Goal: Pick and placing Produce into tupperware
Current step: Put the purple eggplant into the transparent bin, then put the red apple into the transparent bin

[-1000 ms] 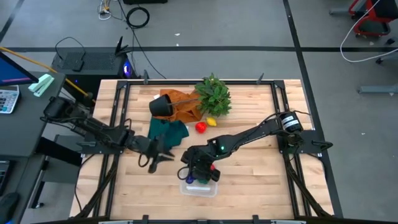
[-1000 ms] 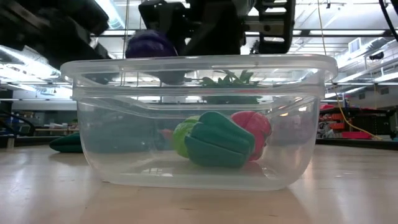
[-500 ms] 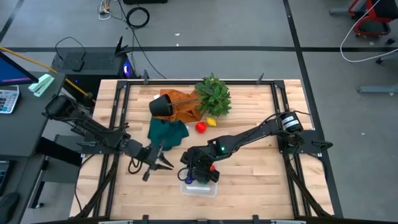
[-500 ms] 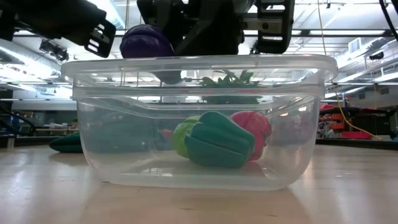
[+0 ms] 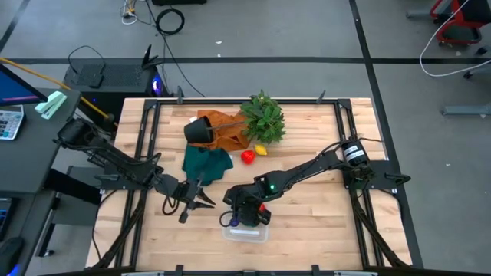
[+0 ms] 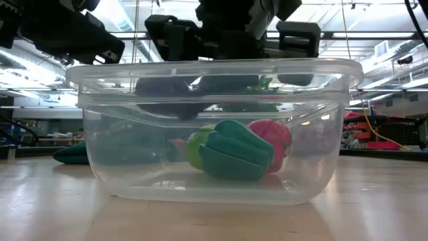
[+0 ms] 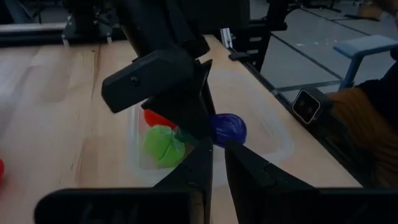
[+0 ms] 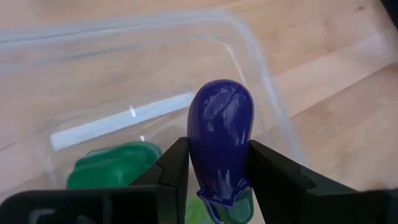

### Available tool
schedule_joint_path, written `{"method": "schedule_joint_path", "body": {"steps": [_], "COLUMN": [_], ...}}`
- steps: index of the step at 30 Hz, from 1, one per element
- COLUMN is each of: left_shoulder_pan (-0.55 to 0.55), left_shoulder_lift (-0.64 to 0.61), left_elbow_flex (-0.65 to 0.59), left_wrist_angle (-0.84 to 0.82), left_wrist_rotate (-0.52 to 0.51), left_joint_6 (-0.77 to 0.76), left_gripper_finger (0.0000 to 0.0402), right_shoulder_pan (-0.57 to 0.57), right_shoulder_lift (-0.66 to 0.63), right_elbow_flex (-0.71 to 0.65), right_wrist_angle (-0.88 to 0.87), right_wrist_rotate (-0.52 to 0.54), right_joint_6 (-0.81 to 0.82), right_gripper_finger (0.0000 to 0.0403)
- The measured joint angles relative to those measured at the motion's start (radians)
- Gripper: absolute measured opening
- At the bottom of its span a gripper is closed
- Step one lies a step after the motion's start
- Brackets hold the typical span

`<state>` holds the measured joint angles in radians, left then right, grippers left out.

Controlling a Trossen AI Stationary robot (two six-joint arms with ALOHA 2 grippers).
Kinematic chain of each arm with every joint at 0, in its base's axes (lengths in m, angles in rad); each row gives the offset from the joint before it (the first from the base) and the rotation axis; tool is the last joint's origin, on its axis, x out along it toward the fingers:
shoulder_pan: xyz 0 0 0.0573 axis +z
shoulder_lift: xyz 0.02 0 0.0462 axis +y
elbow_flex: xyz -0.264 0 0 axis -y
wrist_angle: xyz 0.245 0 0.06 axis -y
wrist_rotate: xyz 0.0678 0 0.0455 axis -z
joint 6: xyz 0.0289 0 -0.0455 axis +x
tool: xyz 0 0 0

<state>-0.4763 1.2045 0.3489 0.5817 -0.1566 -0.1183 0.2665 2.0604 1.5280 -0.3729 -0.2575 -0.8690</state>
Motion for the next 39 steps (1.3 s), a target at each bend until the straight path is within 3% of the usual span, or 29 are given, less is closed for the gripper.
{"method": "schedule_joint_path", "body": {"steps": [6, 13, 19, 27, 39], "left_shoulder_pan": [0.000, 0.000, 0.000, 0.004, 0.120], "left_shoulder_lift": [0.000, 0.000, 0.000, 0.000, 0.000], "left_elbow_flex": [0.000, 0.000, 0.000, 0.000, 0.000], "left_wrist_angle": [-0.020, -0.027, -0.029, -0.035, -0.033], "left_wrist_rotate": [0.000, 0.000, -0.037, -0.213, -0.245], "left_joint_6": [-0.011, -0.023, -0.026, -0.018, -0.090], "left_gripper_finger": [0.0047, 0.0044, 0.0039, 0.0048, 0.0041], "right_shoulder_pan": [0.005, 0.005, 0.005, 0.005, -0.083], "right_shoulder_lift": [0.001, 0.001, -0.012, -0.097, -0.245], "right_elbow_flex": [0.000, 0.000, 0.000, 0.000, 0.000], "right_wrist_angle": [-0.015, -0.022, -0.036, -0.148, -0.305], "right_wrist_rotate": [0.017, 0.021, 0.125, 0.214, 0.377], "right_joint_6": [0.000, 0.001, 0.040, 0.104, 0.163], "right_gripper_finger": [0.0121, 0.0169, 0.0201, 0.0195, 0.0187]}}
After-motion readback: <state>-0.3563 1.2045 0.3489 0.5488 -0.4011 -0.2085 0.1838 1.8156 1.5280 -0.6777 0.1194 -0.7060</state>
